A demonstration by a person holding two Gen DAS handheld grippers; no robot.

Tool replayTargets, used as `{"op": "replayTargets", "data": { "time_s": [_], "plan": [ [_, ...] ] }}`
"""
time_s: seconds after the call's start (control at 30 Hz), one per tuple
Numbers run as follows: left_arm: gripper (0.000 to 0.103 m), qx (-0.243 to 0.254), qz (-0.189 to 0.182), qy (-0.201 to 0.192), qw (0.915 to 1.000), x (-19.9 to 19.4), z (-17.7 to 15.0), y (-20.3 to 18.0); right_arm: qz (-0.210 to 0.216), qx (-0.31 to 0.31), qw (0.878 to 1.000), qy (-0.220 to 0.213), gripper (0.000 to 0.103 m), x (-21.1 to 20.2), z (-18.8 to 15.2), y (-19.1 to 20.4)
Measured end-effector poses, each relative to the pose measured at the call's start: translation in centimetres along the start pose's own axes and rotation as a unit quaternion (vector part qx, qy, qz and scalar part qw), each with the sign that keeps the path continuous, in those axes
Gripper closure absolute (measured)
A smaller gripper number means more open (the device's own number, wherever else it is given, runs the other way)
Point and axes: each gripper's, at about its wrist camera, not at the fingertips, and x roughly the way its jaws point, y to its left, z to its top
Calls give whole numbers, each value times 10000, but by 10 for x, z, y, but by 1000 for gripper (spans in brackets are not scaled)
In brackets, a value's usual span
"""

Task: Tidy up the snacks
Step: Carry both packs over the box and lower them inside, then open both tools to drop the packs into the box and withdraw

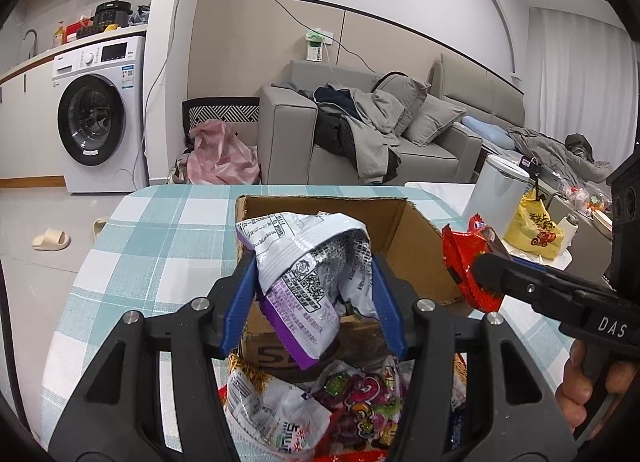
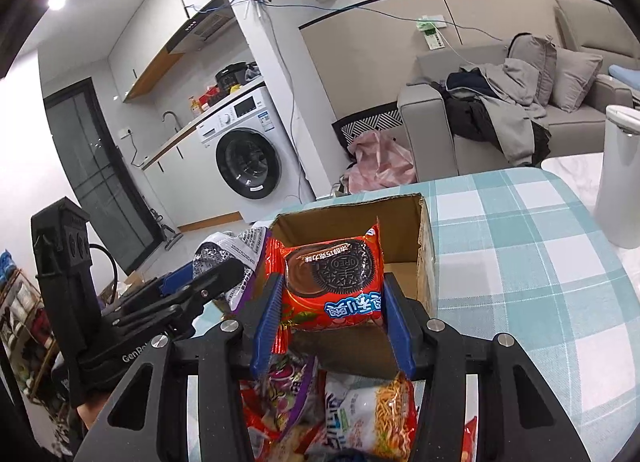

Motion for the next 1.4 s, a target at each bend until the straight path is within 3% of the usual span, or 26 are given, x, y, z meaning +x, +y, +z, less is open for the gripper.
{"op": "replayTargets", "data": {
  "time_s": [0.47, 0.9, 1.0, 1.1, 1.17, 1.27, 1.33, 1.4],
  "plan": [
    [50, 206, -43, 235, 9995, 48, -6, -4, -123, 383, 9986, 354, 54, 39, 1, -22],
    [49, 363, 43, 484, 9982, 55, -18, -5, -194, 338, 9977, 547, 53, 45, 9, -30],
    [44, 313, 22, 502, 9982, 54, -18, -4, -111, 279, 9978, 584, 50, 44, 9, -27],
    [34, 238, -69, 459, 9986, 45, -16, -1, -81, 99, 9989, 458, 37, 36, 7, -21],
    [21, 224, -134, 409, 9988, 34, -14, 0, -139, -83, 9994, 299, 22, 27, 6, -14],
    [13, 315, -53, 236, 9992, 11, -13, -4, -197, -245, 9993, 194, 5, 13, 4, -7],
    [1, 362, -29, 257, 9990, 1, -15, -5, -246, -330, 9990, 166, 1, 5, 2, -3],
    [1, 404, 43, 245, 9989, -12, -19, -7, -268, -450, 9984, 207, 0, -4, -2, 0]
  ]
}}
